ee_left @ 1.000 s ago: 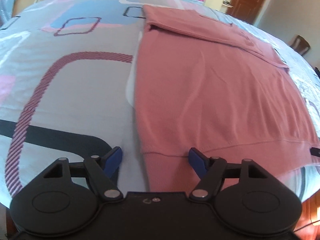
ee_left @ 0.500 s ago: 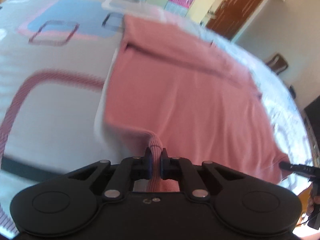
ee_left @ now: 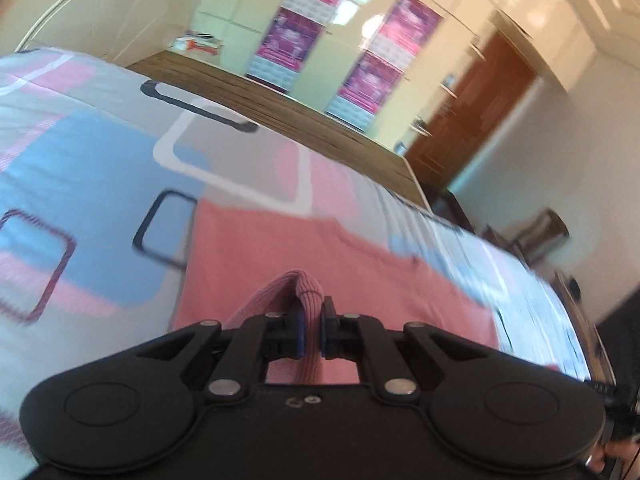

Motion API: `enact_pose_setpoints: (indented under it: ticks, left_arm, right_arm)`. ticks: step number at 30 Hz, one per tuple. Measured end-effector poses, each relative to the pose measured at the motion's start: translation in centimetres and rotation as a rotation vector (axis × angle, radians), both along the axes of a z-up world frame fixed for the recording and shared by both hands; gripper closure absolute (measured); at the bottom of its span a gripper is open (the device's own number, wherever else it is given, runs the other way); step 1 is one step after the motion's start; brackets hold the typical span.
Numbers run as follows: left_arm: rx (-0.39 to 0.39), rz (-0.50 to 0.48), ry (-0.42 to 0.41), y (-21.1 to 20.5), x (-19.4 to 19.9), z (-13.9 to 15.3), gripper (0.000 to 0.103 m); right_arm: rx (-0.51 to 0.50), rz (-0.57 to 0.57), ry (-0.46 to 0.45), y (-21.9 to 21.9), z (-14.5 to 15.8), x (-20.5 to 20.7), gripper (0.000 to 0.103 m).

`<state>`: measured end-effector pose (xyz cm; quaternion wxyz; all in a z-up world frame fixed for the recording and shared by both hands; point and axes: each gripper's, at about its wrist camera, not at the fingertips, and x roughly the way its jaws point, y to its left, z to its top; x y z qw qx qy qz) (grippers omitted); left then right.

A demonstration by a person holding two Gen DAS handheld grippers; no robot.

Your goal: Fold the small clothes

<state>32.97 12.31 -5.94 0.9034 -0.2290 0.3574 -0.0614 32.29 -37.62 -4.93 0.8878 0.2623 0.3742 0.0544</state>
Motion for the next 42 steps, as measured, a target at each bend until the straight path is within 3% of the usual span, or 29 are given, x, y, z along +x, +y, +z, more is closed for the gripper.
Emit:
enact_pose_setpoints:
  ticks: [4, 11, 15, 16, 17, 18, 19, 20, 25, 30, 33, 40, 42]
  left_arm:
    - [-0.019, 0.059, 0.053, 0.1, 5.7, -2.3, 0.097]
    - [0.090, 0.065, 0.131, -0.5, 11.3, -5.4, 0.096]
    - [0.144, 0.041, 0.167, -0.7, 11.9, -5.6, 0.081]
    - [0.142, 0.032, 0.158, -0.6, 11.7, -5.4, 0.068]
    - [0.148, 0.026, 0.137, -0.4, 11.4, -5.0, 0.038]
    - [0.169, 0.035, 0.102, -0.2, 10.7, -4.4, 0.023]
    - [0.188, 0.048, 0.069, 0.1, 10.2, -3.9, 0.012]
    - [0.203, 0.046, 0.040, 0.5, 9.7, -3.4, 0.013]
    - [0.215, -0.021, 0.041, 1.2, 9.5, -3.1, 0.015]
    - [0.272, -0.133, 0.095, -0.9, 11.4, -5.5, 0.020]
    - [0.290, -0.164, 0.123, -1.6, 13.2, -7.3, 0.026]
    - [0.308, -0.268, 0.132, -1.8, 14.8, -9.0, 0.032]
    - [0.305, -0.306, 0.130, -1.8, 15.0, -9.1, 0.032]
  right_arm:
    - [0.004, -0.006, 0.048, -0.1, -2.3, 7.0, 0.093]
    - [0.021, -0.037, 0.127, -1.1, -6.0, 13.6, 0.093]
    - [-0.008, -0.031, 0.125, -1.6, -6.3, 15.0, 0.091]
    - [-0.015, -0.018, 0.112, -1.6, -6.2, 15.3, 0.087]
    - [-0.029, -0.002, 0.092, -1.7, -5.8, 15.5, 0.078]
    - [-0.046, 0.011, 0.073, -1.8, -5.4, 15.5, 0.071]
    - [-0.070, 0.025, 0.053, -1.9, -5.1, 15.4, 0.055]
    - [-0.089, 0.035, 0.038, -1.8, -4.8, 15.4, 0.048]
    - [-0.096, 0.087, -0.025, -2.7, -4.7, 15.5, 0.048]
    - [-0.146, 0.221, -0.020, -0.4, -6.2, 16.5, 0.046]
    - [-0.165, 0.240, -0.015, 0.4, -7.2, 17.1, 0.046]
    - [-0.099, 0.344, -0.042, 1.3, -7.7, 17.5, 0.046]
    - [-0.123, 0.388, -0.039, 1.7, -7.8, 17.8, 0.046]
